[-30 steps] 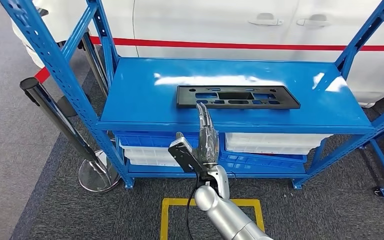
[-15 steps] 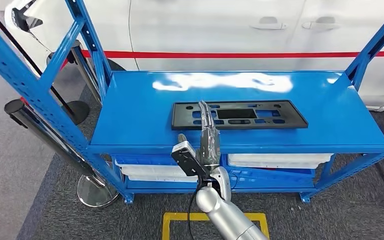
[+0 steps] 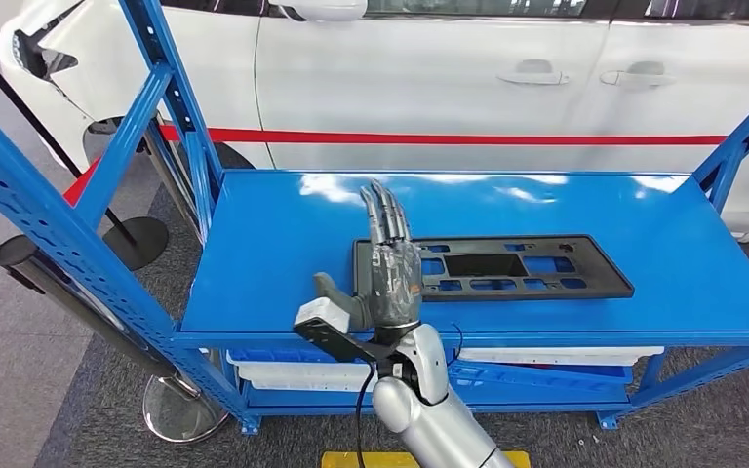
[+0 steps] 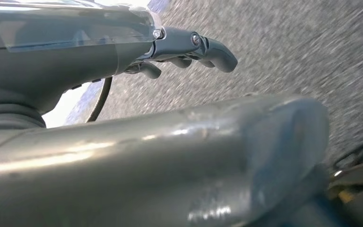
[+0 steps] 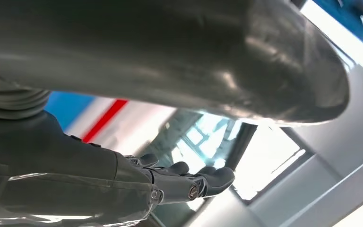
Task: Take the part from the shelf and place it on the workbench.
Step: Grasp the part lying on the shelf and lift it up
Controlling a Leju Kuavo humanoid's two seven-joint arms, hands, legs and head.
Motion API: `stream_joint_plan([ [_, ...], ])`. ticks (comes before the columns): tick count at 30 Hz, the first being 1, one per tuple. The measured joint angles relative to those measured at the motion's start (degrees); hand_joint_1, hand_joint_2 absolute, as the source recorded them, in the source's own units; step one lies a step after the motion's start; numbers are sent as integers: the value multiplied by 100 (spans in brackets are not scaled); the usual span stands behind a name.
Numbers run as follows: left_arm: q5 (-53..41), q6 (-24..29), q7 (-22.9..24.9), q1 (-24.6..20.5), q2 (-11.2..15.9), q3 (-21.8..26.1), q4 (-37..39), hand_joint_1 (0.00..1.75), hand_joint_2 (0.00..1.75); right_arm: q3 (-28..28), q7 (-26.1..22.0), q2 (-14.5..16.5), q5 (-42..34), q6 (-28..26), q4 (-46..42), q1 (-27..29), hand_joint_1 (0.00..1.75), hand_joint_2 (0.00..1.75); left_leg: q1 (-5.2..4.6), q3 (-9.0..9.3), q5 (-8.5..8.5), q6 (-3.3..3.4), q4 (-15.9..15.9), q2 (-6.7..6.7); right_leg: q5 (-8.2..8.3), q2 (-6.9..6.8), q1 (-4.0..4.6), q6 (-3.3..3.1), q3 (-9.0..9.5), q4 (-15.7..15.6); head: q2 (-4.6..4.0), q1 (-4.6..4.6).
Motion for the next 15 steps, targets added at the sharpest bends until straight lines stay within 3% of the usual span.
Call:
stream_joint_plan([
  [2, -25, 28, -14, -17, 3, -5, 0, 0, 0, 292, 407, -238, 491, 96, 268, -162, 0, 0, 0, 4, -23, 29, -13, -9, -252, -8, -28, 44, -486, 735, 0, 3],
  [4, -32, 41, -15, -19, 7, -6, 0, 0, 0, 488, 493, -415, 566, 77, 506, -231, 0, 0, 0, 15, -47, 38, -13, -28, -208, -9, -57, 66, -806, 1070, 0, 4],
  [6, -33, 43, -15, -12, 7, -6, 1, 0, 0, 596, 495, -520, 571, 63, 654, -284, 0, 0, 1, 40, -65, 25, -12, -45, 163, -12, -78, 66, -802, 744, 0, 4],
  [8, -34, 43, -17, -7, 7, -7, 1, 0, 0, 689, 498, -602, 585, 64, 769, -366, 0, 0, -8, 68, -84, -10, -6, -54, 640, -20, -75, 41, -611, 34, 0, 3],
  [9, -35, 48, -19, -8, 7, -7, 1, 0, 0, 734, 521, -638, 597, 90, 815, -404, 0, 0, -16, 75, -92, -38, -5, -58, 794, -22, -64, 15, -533, -246, 0, 3],
  [12, -28, 72, -8, -10, 8, -8, 1, 0, 0, 844, 425, -726, 177, 374, 911, -451, 0, 0, -20, 88, -87, -152, -34, -65, 886, -13, -29, -81, -497, -457, 0, -1],
  [14, -6, 82, 19, -7, 11, -7, 1, 0, 0, 877, -101, -733, -1026, 742, 944, -398, 0, 0, -4, 67, -141, -217, 31, -48, 933, -20, -47, -165, -464, -514, 0, -2],
  [15, 7, 86, 28, -3, 13, -7, 1, 0, 0, 878, -431, -711, -1801, 951, 936, -337, 0, 0, -1, 3, -250, -242, 188, -35, 953, -29, -62, -203, -444, -544, 0, -4],
])
